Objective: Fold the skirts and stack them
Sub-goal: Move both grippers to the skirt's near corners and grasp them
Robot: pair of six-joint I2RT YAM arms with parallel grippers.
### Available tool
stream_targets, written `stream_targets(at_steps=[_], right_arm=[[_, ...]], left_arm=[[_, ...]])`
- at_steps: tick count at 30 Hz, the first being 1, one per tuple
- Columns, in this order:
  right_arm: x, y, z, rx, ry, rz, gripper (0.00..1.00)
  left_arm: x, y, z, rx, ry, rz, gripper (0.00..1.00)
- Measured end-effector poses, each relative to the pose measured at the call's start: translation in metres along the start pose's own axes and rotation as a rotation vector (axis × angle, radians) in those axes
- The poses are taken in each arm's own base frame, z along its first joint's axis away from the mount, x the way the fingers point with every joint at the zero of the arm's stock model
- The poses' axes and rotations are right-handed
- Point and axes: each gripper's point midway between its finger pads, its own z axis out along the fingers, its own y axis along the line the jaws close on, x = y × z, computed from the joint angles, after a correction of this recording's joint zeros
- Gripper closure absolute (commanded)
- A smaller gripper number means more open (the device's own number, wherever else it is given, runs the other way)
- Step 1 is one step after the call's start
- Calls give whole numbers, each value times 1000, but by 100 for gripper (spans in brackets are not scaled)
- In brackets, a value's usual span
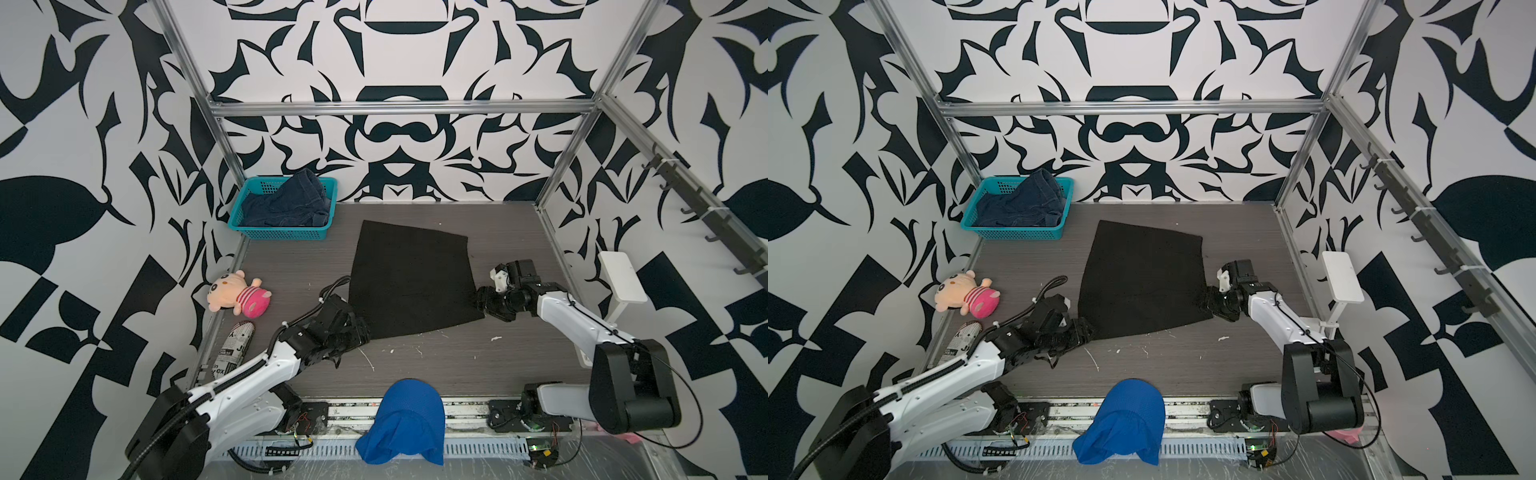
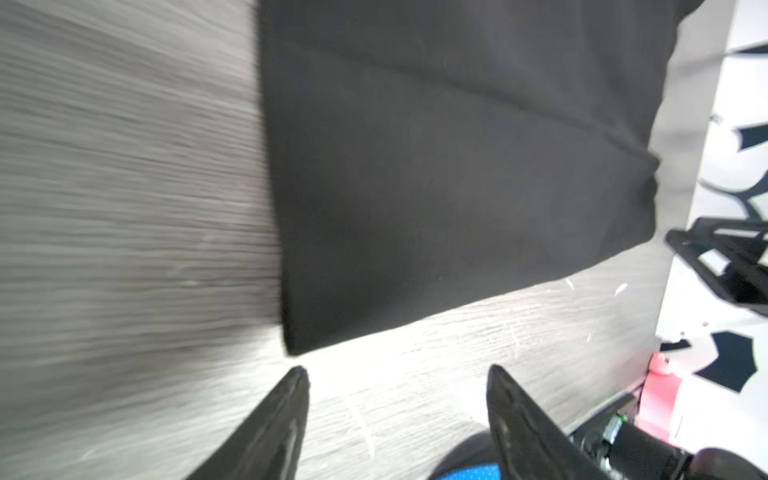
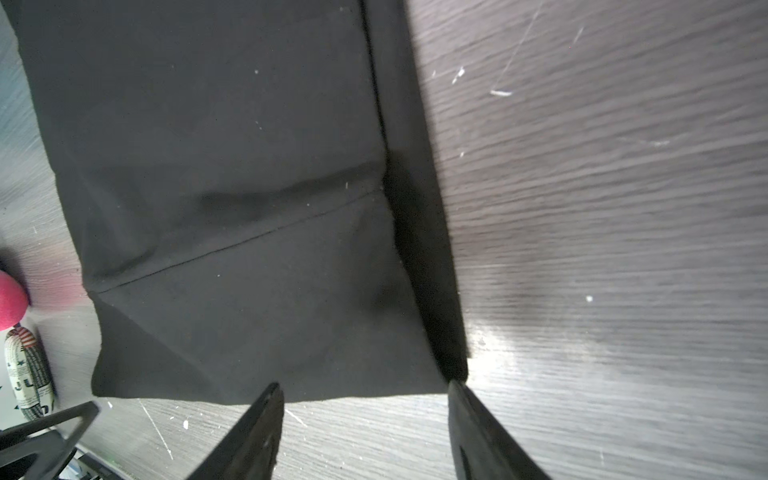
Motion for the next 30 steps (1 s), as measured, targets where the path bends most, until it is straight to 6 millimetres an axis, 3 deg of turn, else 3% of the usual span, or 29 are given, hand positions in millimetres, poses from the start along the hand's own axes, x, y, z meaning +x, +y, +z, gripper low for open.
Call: stream_targets(at_steps=[7,11,15,18,20,30], right_arm=[[5,-4,5,9,22,10,35],[3,-3,6,3,17,7,36],[4,-3,8,-7,12,4,36],[8,-6,10,-5,23,8,37],[10,-7,12,-3,29,11,37],[13,-11,22,2,58,24,39]], left_arm=[[10,24,19,-90,48,-15,33],[6,16,26,-66,44,-11,34],[4,12,29,-54,41,-7,41],[4,13,32,-56,42,-5,53],[4,13,34,-65,45,-9,69],[4,22,29,-111,39,3,94]])
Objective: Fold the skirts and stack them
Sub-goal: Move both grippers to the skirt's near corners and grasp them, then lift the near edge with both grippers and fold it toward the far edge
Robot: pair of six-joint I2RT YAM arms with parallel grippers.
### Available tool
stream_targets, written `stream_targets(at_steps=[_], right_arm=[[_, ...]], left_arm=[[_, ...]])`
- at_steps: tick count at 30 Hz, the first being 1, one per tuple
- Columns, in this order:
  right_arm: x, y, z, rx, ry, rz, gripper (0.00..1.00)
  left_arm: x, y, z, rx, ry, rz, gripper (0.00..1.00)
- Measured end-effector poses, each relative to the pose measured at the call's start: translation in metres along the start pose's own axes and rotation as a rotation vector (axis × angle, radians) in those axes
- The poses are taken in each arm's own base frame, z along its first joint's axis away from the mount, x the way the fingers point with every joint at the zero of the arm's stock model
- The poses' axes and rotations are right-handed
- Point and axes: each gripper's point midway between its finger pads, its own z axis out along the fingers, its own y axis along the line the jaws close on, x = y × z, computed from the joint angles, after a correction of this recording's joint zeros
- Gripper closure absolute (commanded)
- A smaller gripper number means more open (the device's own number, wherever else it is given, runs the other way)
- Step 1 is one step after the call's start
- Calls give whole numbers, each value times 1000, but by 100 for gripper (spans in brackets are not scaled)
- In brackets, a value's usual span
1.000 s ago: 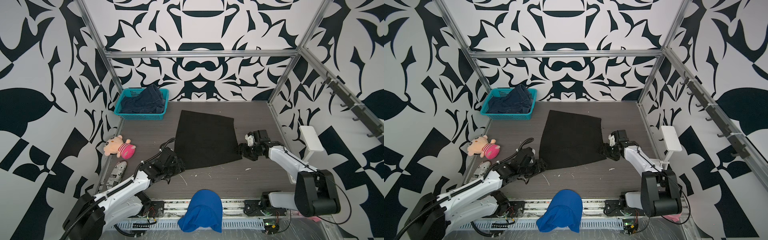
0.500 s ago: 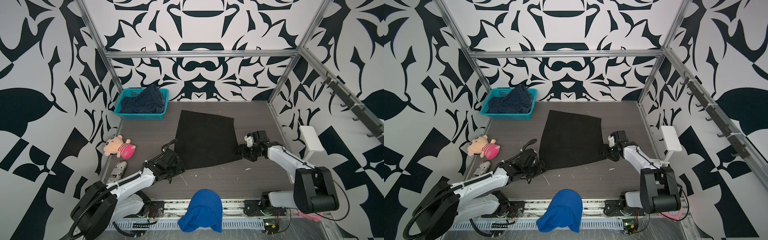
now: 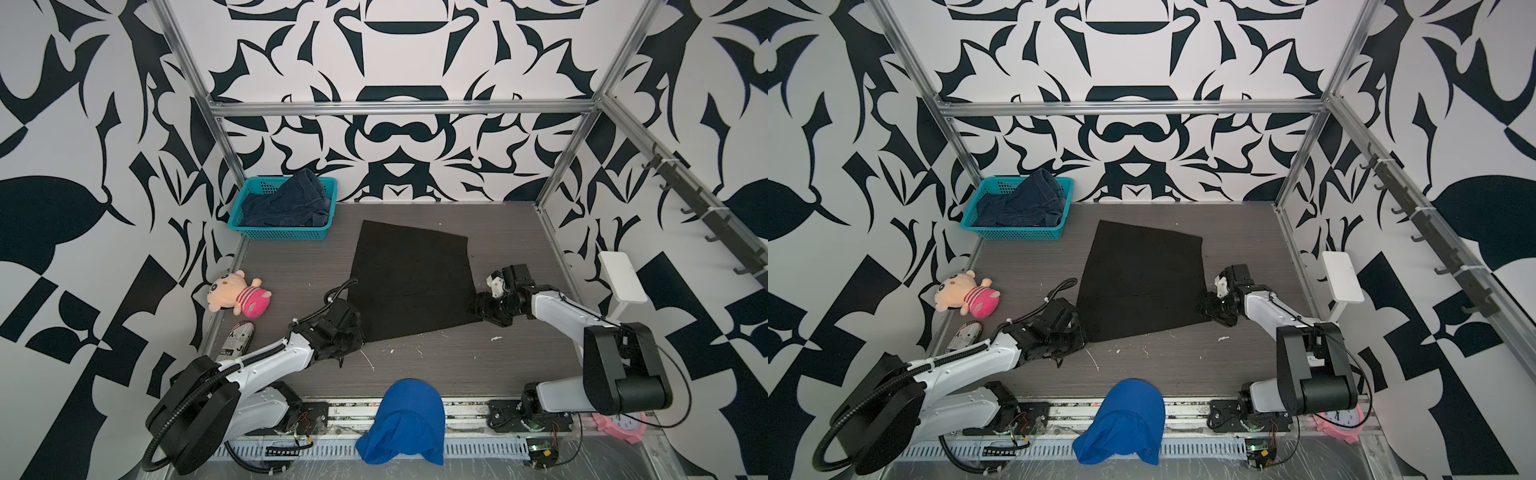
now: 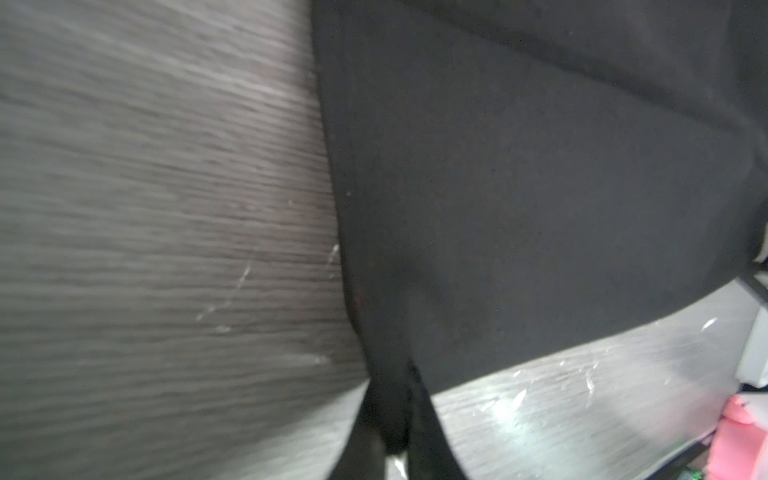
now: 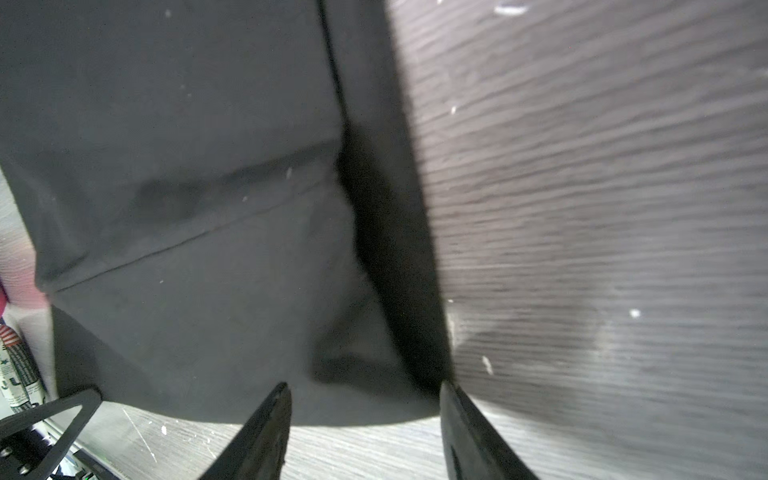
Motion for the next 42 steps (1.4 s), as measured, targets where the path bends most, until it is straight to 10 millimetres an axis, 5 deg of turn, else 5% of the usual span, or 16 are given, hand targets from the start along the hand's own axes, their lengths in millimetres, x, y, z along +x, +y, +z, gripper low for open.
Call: stream_targets(at_steps=[10,21,30,33,35,36,42], right_arm=[[-1,8,-28,2,-72,-24,40],[28,-9,-2,2,46,53,51],[19,0,7,-65,15,57,52],[16,1,9,-76,1,59,67],[15,0,12,-79,-2,65,93],[16,-1,13,-78,-2,69,98],[17,1,9,-86,-7,74,100]], left_arm=[[-7,5,-13,-20,-53,2,100],[-8,7,-15,-28,-62,2,100],[-9,5,-17,-21,-71,3,100],[-9,5,-17,-21,-71,3,100],[-9,5,-17,-21,-72,3,100],[-9,5,-17,-21,-72,3,100],[-11,3,-24,-4,-90,4,100]])
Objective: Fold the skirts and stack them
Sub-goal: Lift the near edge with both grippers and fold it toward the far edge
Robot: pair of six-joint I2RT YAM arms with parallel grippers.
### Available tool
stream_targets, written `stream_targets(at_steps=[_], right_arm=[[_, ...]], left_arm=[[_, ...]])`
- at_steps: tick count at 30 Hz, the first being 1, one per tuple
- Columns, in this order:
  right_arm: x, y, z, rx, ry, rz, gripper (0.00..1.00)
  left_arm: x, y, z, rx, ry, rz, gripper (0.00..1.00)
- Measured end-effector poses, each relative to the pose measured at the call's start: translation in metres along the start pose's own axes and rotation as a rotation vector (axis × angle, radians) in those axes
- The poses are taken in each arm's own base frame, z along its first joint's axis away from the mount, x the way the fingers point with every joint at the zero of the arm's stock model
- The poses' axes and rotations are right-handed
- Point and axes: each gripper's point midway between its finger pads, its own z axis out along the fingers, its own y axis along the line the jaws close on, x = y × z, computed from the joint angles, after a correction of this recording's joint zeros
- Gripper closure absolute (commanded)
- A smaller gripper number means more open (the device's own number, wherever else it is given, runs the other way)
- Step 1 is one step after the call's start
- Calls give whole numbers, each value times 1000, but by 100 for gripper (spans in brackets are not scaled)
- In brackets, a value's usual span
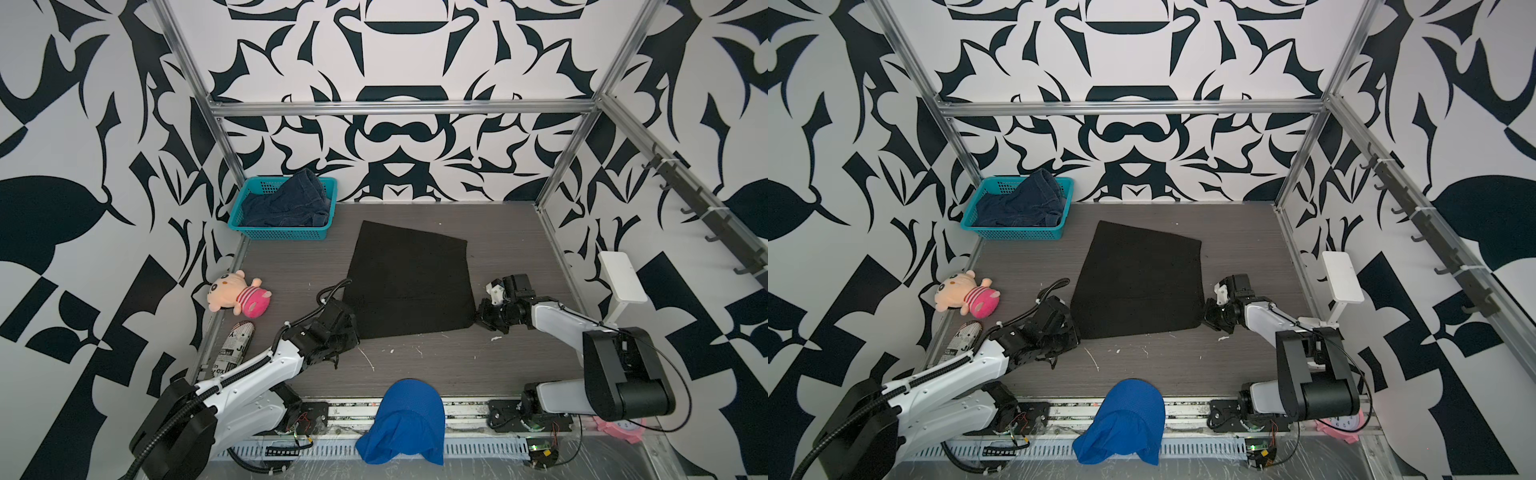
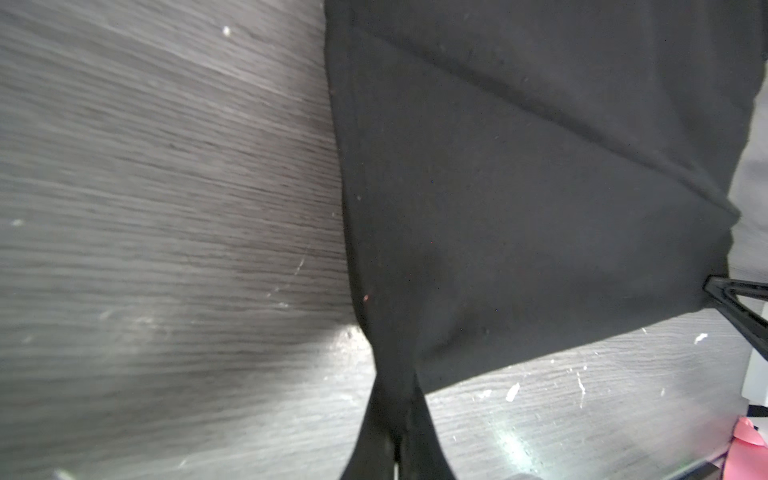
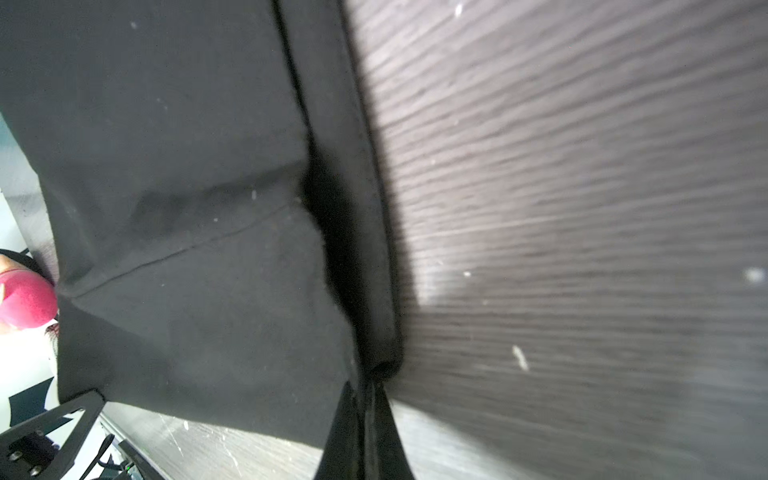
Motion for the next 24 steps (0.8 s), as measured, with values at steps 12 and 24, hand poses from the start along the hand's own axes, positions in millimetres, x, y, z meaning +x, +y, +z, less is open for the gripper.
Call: stream_targets(at_steps=[12,24], right_arm=[[25,8,-28,-18,25,44,100],[48,21,-67,-33,14,74,100]], left_arm=[[7,-24,-45,104,33,73,100],[23,-63,-96,293,11,224,100]])
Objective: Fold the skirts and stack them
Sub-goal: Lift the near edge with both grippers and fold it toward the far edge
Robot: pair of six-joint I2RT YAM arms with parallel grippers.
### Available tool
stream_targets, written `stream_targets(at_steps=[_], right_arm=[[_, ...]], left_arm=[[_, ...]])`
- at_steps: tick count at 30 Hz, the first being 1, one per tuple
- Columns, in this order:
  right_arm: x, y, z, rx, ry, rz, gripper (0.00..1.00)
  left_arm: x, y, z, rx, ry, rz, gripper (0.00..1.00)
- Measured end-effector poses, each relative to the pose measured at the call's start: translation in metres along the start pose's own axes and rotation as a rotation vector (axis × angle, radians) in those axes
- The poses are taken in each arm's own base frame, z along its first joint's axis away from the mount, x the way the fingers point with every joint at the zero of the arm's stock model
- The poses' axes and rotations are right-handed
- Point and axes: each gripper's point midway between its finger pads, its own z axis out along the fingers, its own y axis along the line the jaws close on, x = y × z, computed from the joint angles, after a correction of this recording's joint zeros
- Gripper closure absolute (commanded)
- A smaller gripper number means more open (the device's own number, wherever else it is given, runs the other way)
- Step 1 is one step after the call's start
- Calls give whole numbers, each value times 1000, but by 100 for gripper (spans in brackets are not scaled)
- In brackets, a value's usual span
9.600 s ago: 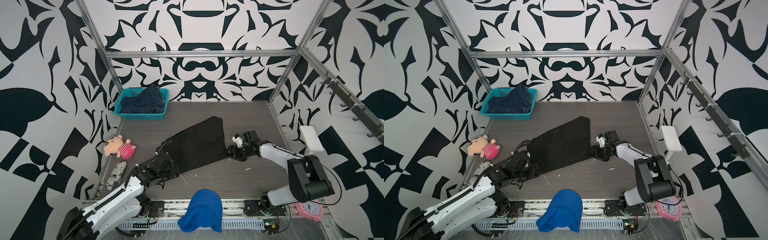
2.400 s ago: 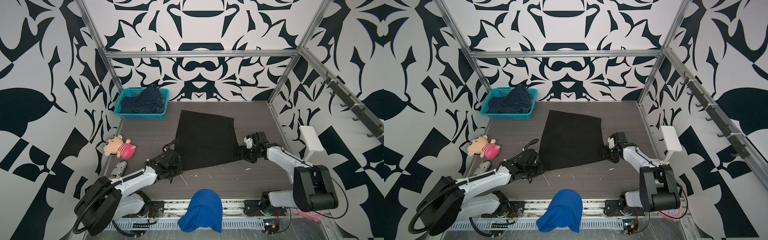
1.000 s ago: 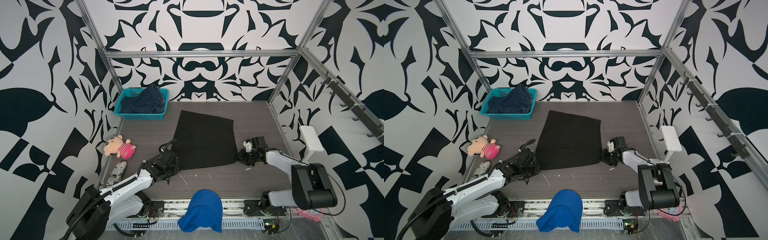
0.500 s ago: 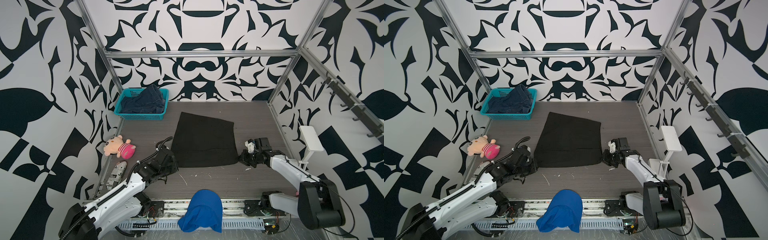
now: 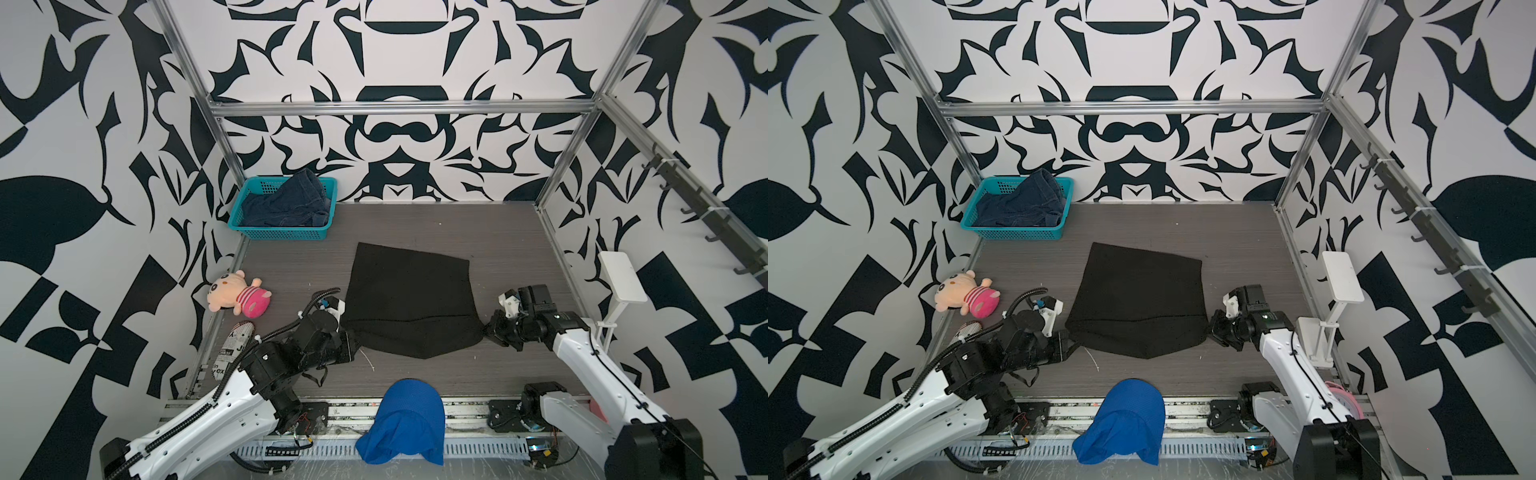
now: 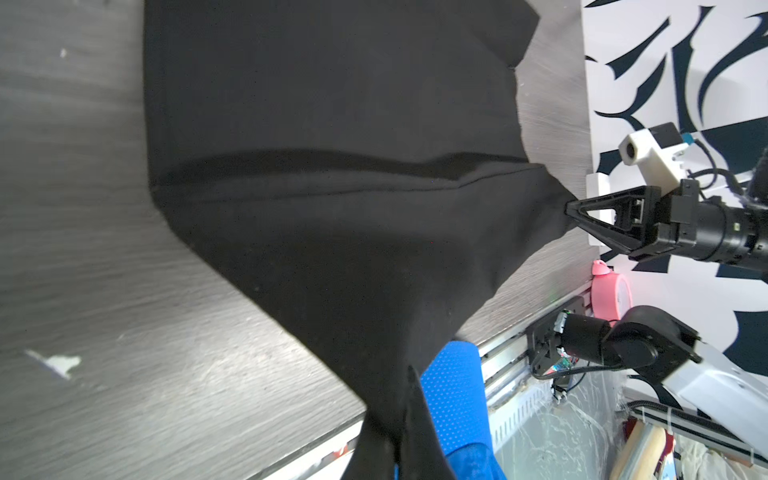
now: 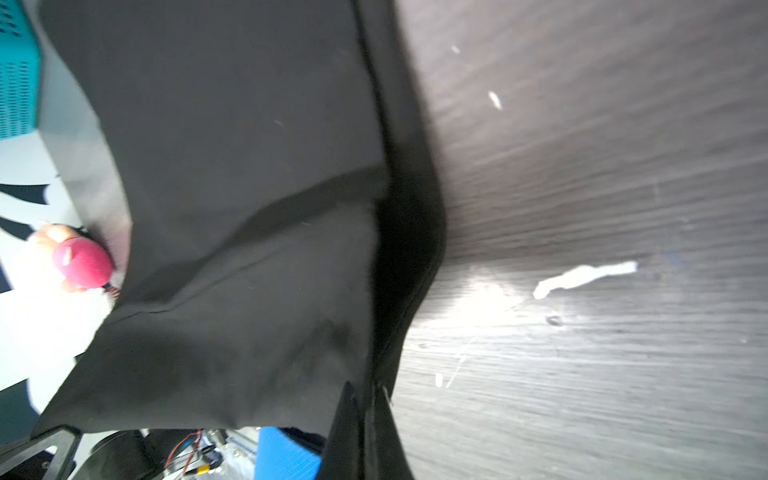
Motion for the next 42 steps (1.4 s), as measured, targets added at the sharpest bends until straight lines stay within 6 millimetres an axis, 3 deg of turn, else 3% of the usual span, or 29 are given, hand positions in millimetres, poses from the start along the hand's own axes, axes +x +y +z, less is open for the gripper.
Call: stream_targets(at_steps=[6,8,12,15,23,35,42], right_arm=[[-30,36,-21,-45,-55,-47,100],[-44,50,-28,-63,-76,-68,100],[-65,66,-31,-77,-98,-99,100],[-76,67,-26,-73,-99,-102,100],[-100,54,-10,-55,-103,-72,100],[-129,63,-1,-84,-137,-90,100],[-139,63,7,-119,-121,-79,100]], left_arm=[[-39,-36,-11,27,-80,133,100],[-62,-43,-19,36,-133,148,100],[-115,-33,-25,23,-224,104,100],[-138,-15,-17,-10,-222,91,100],[-154,11,18,-40,-118,135,100],[-205,20,33,-57,-113,182,100],[-201,44,43,-89,-54,164,100]])
